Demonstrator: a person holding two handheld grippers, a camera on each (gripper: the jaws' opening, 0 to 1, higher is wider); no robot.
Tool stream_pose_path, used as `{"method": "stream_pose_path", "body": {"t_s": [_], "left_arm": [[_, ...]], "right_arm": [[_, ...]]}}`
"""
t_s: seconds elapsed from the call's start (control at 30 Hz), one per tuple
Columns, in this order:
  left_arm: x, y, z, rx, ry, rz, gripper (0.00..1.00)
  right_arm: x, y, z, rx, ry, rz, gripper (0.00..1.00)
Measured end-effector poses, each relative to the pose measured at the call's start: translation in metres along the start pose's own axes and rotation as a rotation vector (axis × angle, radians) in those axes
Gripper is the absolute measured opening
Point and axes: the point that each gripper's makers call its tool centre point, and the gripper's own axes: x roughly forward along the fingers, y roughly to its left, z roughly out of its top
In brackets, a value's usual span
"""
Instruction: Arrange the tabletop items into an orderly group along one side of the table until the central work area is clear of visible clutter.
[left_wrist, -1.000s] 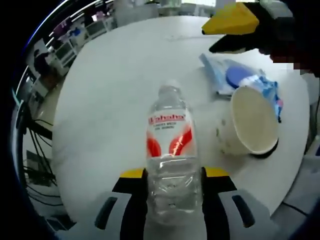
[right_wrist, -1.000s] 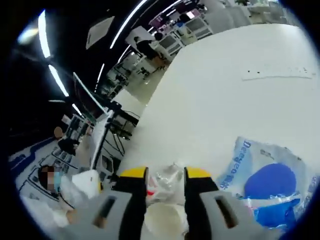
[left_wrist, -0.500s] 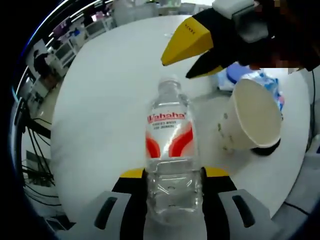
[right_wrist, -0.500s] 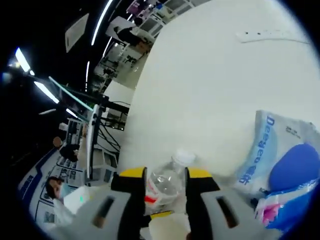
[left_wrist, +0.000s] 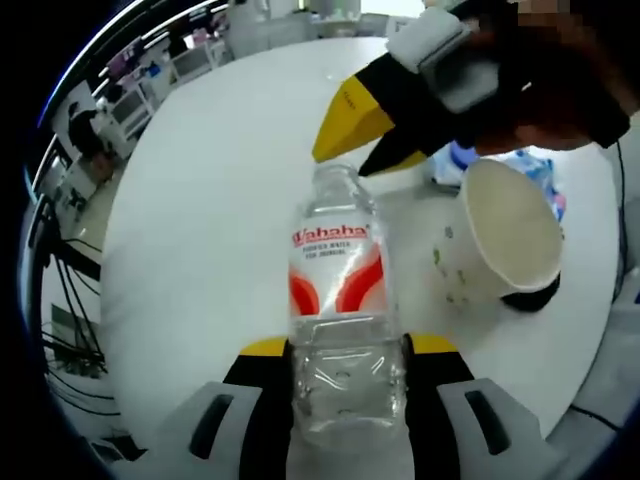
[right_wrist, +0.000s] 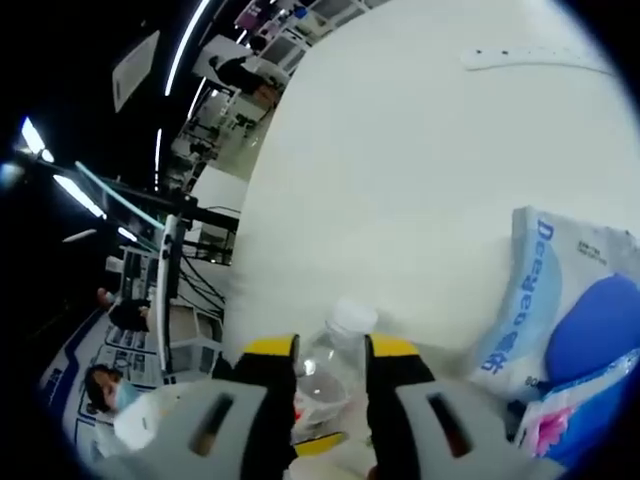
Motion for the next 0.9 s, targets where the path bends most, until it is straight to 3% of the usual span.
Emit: {"method": "stream_pose_path", "body": {"t_s": [0.2, 0.53, 0.9], "left_arm": [[0.000, -0.001, 0.001, 0.046, -0.018, 0.011, 0.38], [0.001, -0.001, 0.001, 0.026, -0.053, 0.006, 0.38], [0.000, -0.001, 0.001, 0.016, -0.065, -0.005, 0.38]], "right_arm": [[0.013, -0.013, -0.003, 0.041, 0.025, -0.047, 0.24], [0.022, -0.013, -0.001, 0.082, -0.027, -0.083, 0.23], [0.019, -0.011, 0.000, 0.102, -0.060, -0.053, 0.20]]}}
